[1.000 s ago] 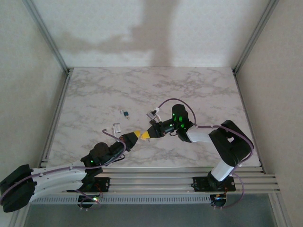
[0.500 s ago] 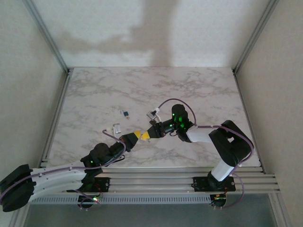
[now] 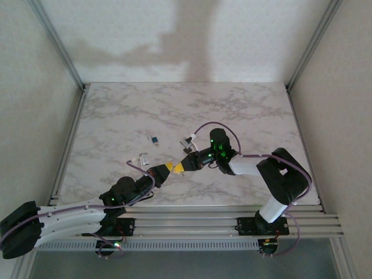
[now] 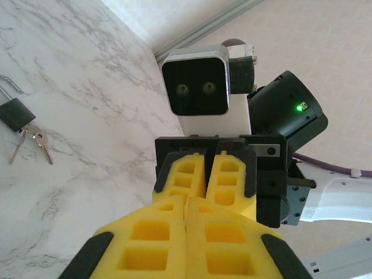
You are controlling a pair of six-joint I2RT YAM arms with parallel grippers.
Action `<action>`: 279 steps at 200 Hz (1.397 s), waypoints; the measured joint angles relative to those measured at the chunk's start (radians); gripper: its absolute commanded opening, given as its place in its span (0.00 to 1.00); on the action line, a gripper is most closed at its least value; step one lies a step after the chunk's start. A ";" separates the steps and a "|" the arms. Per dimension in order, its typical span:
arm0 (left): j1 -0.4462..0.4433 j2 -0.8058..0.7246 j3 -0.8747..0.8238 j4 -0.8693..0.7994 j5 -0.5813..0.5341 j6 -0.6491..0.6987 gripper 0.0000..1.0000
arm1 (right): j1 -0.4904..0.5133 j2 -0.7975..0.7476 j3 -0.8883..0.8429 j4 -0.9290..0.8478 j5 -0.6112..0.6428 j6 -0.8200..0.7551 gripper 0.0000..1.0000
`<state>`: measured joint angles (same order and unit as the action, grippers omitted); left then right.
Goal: Lock with the key
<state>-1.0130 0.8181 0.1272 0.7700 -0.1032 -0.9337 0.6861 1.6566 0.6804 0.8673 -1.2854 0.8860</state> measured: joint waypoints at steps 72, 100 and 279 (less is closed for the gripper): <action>-0.042 0.106 0.000 0.109 -0.075 -0.010 0.00 | -0.018 0.040 -0.023 0.140 -0.029 0.109 0.00; -0.051 0.072 0.000 0.084 -0.079 -0.008 0.00 | -0.016 0.028 -0.026 0.124 -0.027 0.087 0.00; -0.066 0.050 0.068 -0.027 -0.074 -0.013 0.00 | -0.014 -0.135 -0.035 -0.156 0.056 -0.135 0.00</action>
<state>-1.0794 0.8684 0.1951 0.7433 -0.1772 -0.9470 0.6716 1.5219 0.6453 0.7113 -1.2289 0.7509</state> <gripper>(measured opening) 0.046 0.109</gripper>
